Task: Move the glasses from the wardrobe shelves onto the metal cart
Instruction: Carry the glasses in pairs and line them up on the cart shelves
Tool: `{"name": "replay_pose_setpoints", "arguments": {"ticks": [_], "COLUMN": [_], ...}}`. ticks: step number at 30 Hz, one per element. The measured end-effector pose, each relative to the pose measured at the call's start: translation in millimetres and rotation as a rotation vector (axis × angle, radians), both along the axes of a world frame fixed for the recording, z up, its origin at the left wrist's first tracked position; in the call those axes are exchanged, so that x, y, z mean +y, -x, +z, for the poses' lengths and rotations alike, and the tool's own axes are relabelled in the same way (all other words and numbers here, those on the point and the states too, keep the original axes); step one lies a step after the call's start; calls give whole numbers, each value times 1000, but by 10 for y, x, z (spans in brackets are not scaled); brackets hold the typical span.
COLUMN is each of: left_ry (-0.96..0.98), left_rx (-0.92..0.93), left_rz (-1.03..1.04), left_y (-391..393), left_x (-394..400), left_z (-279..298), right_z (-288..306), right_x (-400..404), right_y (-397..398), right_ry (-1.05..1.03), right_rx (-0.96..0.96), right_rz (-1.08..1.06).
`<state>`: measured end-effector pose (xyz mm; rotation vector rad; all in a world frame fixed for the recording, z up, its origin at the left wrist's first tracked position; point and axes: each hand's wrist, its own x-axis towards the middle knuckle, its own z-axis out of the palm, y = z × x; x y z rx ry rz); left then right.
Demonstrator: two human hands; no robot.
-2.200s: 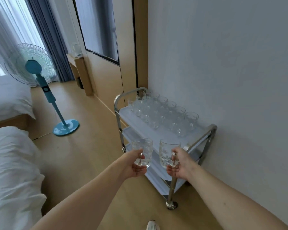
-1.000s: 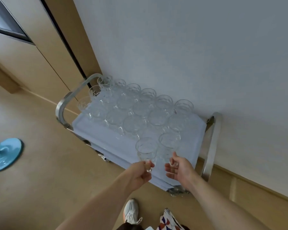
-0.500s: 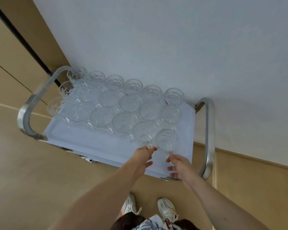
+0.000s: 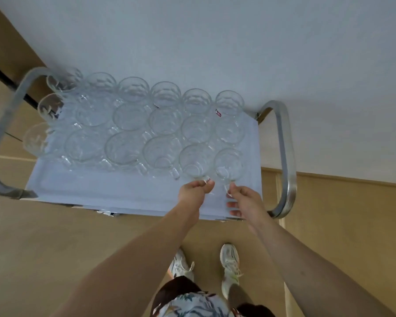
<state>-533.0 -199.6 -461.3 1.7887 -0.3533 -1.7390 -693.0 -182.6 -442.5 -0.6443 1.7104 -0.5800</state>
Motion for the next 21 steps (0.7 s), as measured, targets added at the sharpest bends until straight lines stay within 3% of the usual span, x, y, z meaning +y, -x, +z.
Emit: {"name": "replay_pose_setpoints", "arguments": {"ticks": [10,15,21], "left_ry": [58,198,456], "left_rx": [-378,-766,-954], "left_rz": [-278,-461,-610], "left_y": [-78,-45,504], "left_x": [120,198,364], "left_z": [335,796,1386], "right_z": [180,440,933], "right_x": [106,130,284], "right_y": [100,299,794], "right_ry": [19,102,259], "right_rx": [-7,44,112], "right_rz": [31,130,248]}}
